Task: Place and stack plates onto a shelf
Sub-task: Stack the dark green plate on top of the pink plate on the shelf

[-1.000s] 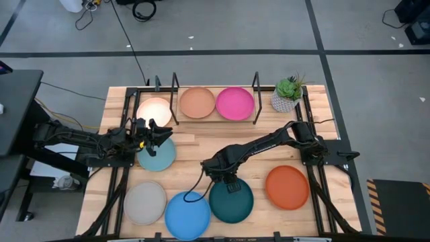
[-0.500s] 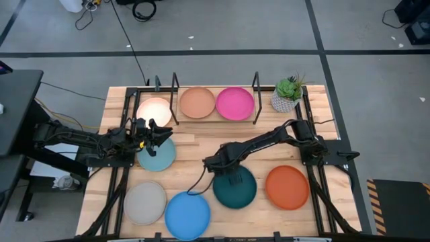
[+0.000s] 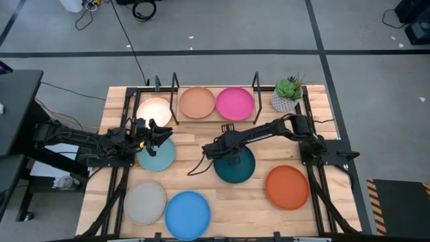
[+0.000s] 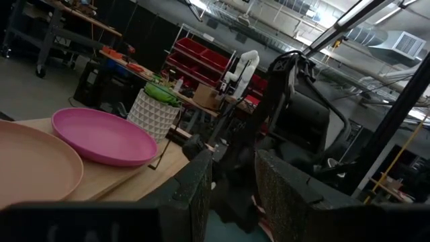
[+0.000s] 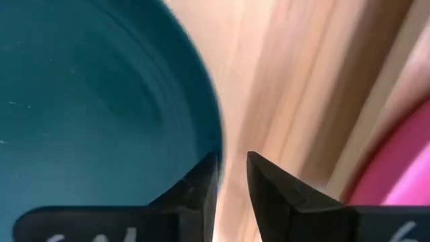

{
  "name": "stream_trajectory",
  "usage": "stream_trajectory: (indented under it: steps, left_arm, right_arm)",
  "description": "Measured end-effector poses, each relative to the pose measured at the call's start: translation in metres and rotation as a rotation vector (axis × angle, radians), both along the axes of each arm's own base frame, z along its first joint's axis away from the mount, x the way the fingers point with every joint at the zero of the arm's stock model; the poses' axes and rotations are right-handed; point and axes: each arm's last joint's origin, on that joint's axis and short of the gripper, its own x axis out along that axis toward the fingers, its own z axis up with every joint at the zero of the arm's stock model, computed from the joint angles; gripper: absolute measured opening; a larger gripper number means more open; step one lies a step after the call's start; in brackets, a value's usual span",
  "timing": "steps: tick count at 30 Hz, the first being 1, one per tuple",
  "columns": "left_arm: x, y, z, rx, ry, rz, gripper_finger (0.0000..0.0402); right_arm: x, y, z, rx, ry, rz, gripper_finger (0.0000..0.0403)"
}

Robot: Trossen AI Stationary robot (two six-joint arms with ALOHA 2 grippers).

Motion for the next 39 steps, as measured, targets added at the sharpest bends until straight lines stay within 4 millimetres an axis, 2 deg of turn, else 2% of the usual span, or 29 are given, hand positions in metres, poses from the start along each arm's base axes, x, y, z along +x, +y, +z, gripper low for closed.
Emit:
stream_trajectory:
  steps: [3, 7, 14, 19, 24, 31, 39]
  left_arm:
    - [0.000, 0.000, 0.000, 0.000, 0.000, 0.000, 0.0123]
    - [0.000, 0.000, 0.000, 0.000, 0.000, 0.000, 0.0123]
    - [0.000, 0.000, 0.000, 0.000, -0.001, 0.000, 0.0123]
    - [0.000, 0.000, 0.000, 0.000, -0.001, 0.000, 0.0123]
    - [0.000, 0.000, 0.000, 0.000, -0.001, 0.000, 0.0123]
    - [0.000, 0.000, 0.000, 0.000, -0.001, 0.000, 0.0123]
    - [0.000, 0.000, 0.000, 0.000, -0.001, 0.000, 0.0123]
  right_arm:
    - [0.000, 0.000, 0.010, 0.013, 0.001, -0.014, 0.0106]
    - [0.004, 0.009, 0.024, 0.144, -0.020, -0.054, 0.0130]
    - [0.006, 0.063, 0.036, 0.471, -0.062, -0.034, 0.0173]
    - [-0.008, 0.097, 0.035, 0.524, 0.014, -0.038, 0.0194]
    - [-0.019, 0.121, 0.035, 0.505, 0.045, -0.044, 0.0205]
    - [-0.028, 0.125, 0.007, 0.503, 0.095, 0.032, 0.0204]
    - [-0.035, 0.120, -0.008, 0.420, 0.135, 0.092, 0.0186]
